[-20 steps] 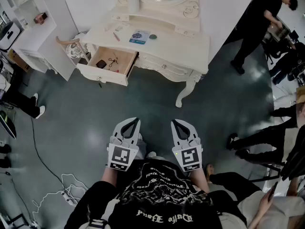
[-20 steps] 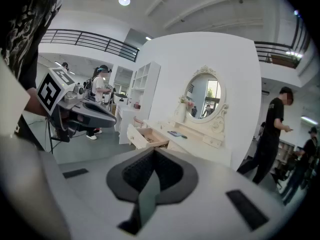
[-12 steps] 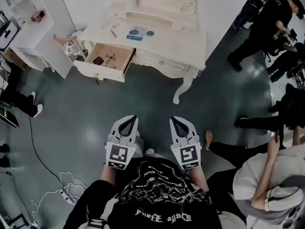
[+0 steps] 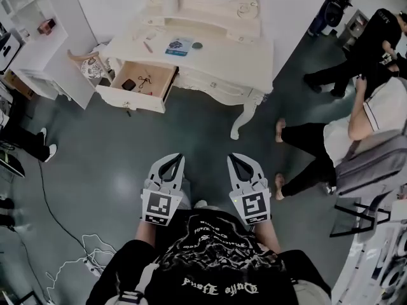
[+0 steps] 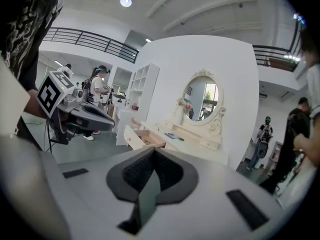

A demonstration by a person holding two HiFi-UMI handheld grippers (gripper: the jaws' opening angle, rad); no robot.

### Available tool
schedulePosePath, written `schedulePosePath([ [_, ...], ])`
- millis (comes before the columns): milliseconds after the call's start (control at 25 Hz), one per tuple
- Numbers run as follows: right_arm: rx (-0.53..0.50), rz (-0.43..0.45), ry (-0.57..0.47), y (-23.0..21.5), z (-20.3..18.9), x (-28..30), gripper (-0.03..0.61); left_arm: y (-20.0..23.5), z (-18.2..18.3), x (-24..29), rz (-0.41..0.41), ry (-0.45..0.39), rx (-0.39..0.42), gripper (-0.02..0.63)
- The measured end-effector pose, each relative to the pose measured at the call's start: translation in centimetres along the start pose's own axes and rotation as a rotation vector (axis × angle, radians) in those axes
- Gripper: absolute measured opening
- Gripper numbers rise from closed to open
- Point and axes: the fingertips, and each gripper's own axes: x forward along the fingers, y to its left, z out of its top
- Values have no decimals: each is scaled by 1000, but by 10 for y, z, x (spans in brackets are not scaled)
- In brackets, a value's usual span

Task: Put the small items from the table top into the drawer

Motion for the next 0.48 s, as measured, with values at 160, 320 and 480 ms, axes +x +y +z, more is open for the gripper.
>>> schedulePosePath([
  [160,1,1,12,-6,3,11,9,9,1,13,-12,6,-10,15],
  [320,16,-11,37,-16,-1,24,9,18,1,32,-41,19,0,15],
  [480,29,-18,48,-24,-2,46,9,36,1,49,-51,27,10,15],
])
